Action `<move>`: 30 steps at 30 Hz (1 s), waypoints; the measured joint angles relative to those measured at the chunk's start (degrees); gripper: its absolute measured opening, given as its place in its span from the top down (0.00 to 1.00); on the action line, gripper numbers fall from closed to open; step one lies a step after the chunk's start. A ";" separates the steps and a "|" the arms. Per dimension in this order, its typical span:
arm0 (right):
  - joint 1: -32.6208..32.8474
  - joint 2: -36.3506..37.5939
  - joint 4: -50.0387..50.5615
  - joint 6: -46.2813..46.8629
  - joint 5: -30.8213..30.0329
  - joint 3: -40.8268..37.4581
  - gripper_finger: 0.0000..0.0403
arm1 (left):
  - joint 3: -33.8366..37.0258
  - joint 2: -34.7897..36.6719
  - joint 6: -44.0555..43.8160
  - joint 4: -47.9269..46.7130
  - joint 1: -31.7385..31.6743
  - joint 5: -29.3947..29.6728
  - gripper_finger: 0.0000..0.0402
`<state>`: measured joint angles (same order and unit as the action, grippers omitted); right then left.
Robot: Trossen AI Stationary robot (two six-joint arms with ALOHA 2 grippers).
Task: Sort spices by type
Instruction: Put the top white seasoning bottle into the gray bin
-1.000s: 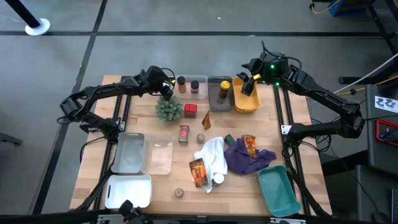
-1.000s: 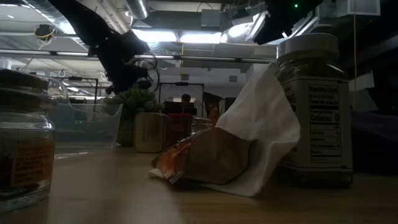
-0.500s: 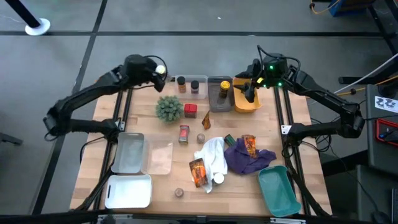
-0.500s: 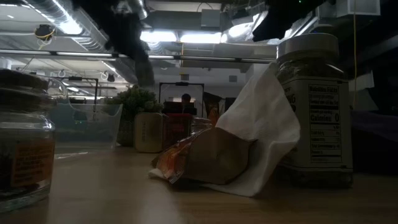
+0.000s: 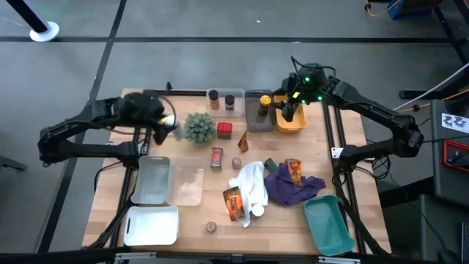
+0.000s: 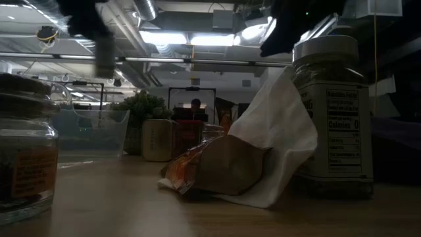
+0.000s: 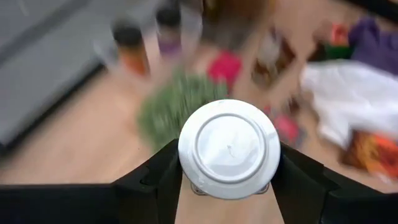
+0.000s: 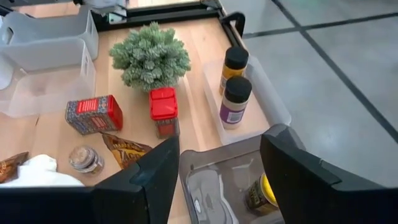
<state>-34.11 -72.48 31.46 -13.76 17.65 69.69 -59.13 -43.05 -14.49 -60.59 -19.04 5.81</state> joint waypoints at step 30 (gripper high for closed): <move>0.00 -3.98 -0.11 -0.04 0.02 0.00 0.44 | 0.68 -11.08 -55.25 -24.37 37.28 5.42 0.53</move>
<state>-34.11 -76.47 31.35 -13.80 17.67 69.69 -58.46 -54.13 -69.74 -84.96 18.24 11.23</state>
